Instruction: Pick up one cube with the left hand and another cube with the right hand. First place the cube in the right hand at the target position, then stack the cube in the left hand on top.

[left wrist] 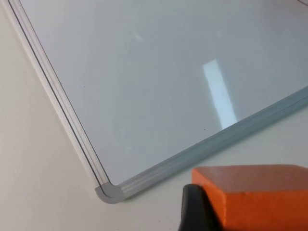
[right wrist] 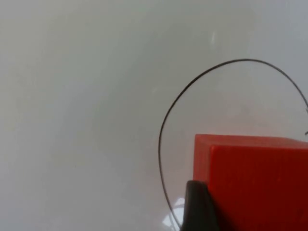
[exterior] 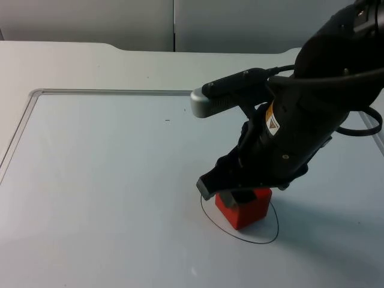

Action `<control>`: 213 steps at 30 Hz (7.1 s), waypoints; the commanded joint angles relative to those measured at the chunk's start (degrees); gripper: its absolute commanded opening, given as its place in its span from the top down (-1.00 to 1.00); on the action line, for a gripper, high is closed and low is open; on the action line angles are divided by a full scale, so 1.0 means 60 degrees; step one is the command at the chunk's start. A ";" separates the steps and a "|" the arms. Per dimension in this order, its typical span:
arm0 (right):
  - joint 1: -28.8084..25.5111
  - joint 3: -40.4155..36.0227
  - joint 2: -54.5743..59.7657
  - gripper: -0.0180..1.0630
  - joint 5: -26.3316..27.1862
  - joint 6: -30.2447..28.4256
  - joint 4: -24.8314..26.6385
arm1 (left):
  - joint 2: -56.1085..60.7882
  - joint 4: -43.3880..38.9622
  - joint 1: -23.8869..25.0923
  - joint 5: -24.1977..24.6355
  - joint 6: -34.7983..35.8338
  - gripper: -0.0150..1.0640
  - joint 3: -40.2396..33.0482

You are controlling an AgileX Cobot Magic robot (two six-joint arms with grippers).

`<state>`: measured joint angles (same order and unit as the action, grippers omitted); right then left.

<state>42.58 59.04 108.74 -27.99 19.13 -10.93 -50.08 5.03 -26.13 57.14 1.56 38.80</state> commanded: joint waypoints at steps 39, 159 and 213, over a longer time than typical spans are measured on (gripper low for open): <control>0.0038 0.0713 -0.3003 -0.55 -0.0706 -0.0626 -0.0163 | 0.0043 0.0085 -0.0049 -0.0163 0.0062 0.94 -0.0032; 0.0038 -0.0956 -1.1673 -0.55 -0.1009 -0.4729 0.1883 | -1.1283 0.1243 -0.3486 -0.2782 -0.2900 0.94 0.7573; 0.0038 -0.0956 -1.1673 -0.55 -0.1009 -0.4729 0.1693 | -1.1219 0.1195 -0.3486 -0.1930 -0.2677 -0.45 0.7945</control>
<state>42.58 53.62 38.69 -34.55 -8.82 -0.43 -119.27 12.40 -46.64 44.01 -14.90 84.93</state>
